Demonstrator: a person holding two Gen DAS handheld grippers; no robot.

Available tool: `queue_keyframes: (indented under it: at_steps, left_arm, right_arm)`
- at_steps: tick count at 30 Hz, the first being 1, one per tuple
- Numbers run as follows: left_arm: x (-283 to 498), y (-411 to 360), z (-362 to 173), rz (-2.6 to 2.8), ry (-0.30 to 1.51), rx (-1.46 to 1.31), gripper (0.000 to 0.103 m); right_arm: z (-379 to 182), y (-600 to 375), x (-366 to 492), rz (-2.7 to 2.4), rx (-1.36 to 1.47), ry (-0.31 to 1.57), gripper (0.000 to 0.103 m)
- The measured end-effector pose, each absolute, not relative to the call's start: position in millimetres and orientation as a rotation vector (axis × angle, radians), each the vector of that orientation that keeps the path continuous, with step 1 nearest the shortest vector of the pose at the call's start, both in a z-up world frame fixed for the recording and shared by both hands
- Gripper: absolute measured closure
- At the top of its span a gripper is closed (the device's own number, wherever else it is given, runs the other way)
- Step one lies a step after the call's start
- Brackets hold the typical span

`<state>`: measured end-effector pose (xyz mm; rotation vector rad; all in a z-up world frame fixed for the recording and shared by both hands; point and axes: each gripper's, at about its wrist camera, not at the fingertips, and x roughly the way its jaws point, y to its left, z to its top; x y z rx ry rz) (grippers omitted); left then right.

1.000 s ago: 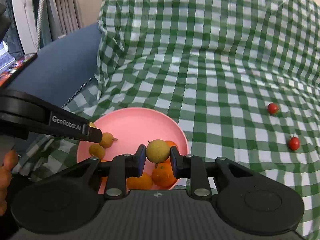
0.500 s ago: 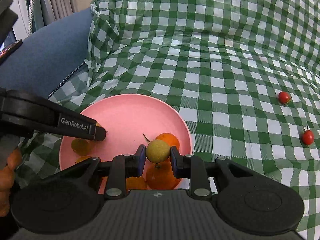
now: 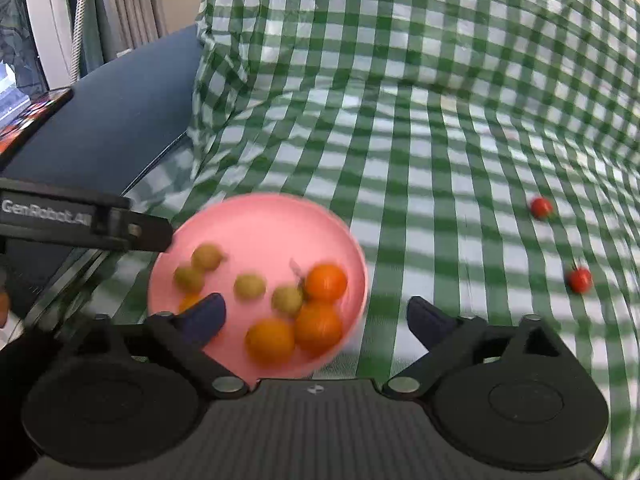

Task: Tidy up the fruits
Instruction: 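Raise both tools away from the plate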

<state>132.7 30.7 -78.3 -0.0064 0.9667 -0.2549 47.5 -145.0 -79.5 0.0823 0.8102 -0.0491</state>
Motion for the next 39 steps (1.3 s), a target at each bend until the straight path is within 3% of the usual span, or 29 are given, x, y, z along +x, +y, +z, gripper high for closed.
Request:
queue_keyframes:
  at_steps: [5, 9, 20, 39]
  left_arm:
    - [72.4, 58.0, -66.8, -0.106, 1.017, -0.04, 0.0]
    - [42.3, 68.5, -53.1, -0.118, 0.998, -0.062, 0.0]
    - [-26.4, 59.6, -3.5, -0.175, 0.801, -0.017, 0.0]
    - [-65.6, 73.0, 22.6, -0.162, 0.715, -0.019, 0.0]
  right_arm:
    - [-61.7, -131.6, -2.6, -0.04, 0.08, 0.818, 0.003]
    - [-31.2, -125.0, -37.6, -0.082, 0.038, 0.711, 0.001]
    - [12.3, -107.3, -112.2, -0.086, 0.016, 0.54, 0.001]
    - [36.4, -91.0, -152.9, -0.071, -0.016, 0.452, 0.001]
